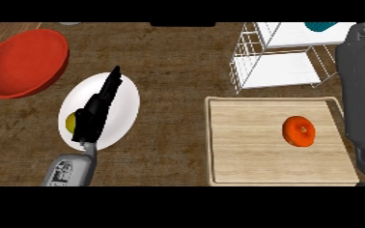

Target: Pick the cupcake from the tray and place it in the tiered shelf

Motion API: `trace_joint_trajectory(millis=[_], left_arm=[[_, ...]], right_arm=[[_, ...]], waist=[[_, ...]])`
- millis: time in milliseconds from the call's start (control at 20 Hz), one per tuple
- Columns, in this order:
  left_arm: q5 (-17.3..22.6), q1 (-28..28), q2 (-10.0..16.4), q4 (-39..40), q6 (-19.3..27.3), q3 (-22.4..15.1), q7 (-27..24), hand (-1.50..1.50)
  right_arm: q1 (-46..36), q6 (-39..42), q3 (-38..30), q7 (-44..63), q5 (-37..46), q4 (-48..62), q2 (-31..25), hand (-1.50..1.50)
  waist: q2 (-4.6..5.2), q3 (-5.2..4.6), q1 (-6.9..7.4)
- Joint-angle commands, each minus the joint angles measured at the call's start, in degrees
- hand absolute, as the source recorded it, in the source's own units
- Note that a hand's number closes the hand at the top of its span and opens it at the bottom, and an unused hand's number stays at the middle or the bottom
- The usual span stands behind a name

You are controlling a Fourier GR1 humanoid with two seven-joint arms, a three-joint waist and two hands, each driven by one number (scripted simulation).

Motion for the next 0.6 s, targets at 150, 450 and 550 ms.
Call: trace_joint_trajectory(millis=[150,450,550], left_arm=[[-0.1,0.8,0.9,0.6,-0.8,1.1,-1.9,0.00],[-0.6,-0.6,-1.0,4.9,0.3,1.1,-3.5,0.00],[1.9,-0.6,1.0,-2.0,-2.6,1.9,2.9,0.00]], right_arm=[[1.8,1.5,-3.6,0.0,-7.0,-3.6,-2.5,-1.50],[0.8,3.7,-3.3,0.4,-13.4,-9.2,-1.0,-1.50],[2.5,4.9,-2.9,0.4,-15.5,-10.2,-0.3,-1.50]], waist=[[-0.03,0.02,-0.26],[-0.09,0.00,-0.63],[-0.15,0.03,-0.26]])
